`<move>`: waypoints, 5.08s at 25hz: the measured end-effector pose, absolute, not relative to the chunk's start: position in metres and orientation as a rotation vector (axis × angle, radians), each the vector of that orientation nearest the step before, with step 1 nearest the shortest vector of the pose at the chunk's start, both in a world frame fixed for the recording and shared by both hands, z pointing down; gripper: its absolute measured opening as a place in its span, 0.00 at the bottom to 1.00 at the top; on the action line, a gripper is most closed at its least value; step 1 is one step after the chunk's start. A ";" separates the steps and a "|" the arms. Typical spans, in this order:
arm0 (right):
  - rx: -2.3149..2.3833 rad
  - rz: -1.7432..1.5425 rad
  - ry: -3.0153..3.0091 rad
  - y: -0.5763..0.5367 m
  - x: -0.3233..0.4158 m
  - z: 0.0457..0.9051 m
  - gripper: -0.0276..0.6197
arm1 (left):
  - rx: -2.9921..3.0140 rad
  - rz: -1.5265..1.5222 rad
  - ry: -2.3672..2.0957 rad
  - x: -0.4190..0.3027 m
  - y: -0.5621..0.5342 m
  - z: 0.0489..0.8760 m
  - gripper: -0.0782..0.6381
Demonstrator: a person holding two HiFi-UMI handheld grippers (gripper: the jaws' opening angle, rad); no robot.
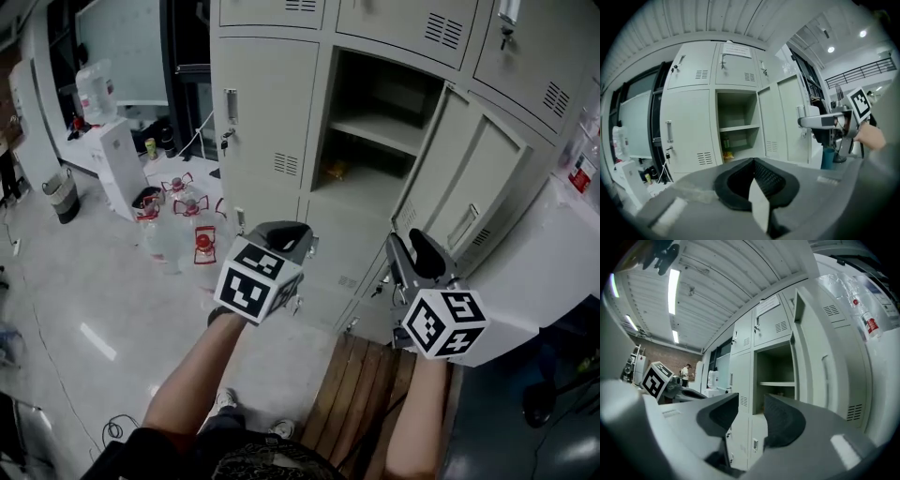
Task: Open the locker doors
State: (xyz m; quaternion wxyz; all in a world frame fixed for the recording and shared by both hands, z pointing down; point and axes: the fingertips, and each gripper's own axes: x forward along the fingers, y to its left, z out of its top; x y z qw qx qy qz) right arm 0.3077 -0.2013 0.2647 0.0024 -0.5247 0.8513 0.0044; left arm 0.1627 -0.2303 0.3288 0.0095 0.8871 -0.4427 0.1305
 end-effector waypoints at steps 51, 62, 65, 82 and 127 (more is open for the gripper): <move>-1.330 -0.039 2.912 -0.456 -0.086 0.283 0.37 | 2.623 0.330 -1.602 -0.187 -0.435 0.331 0.11; -1.516 -0.037 2.833 -0.510 -0.116 0.279 0.37 | 2.685 0.330 -1.483 -0.225 -0.484 0.336 0.11; -1.568 -0.038 2.809 -0.522 -0.118 0.280 0.37 | 2.709 0.313 -1.437 -0.226 -0.495 0.336 0.11; -1.644 -0.077 2.757 -0.554 -0.123 0.282 0.37 | 2.776 0.273 -1.324 -0.227 -0.535 0.337 0.11; -1.190 -0.057 2.989 -0.377 -0.091 0.278 0.33 | 2.632 0.279 -1.546 -0.164 -0.382 0.336 0.11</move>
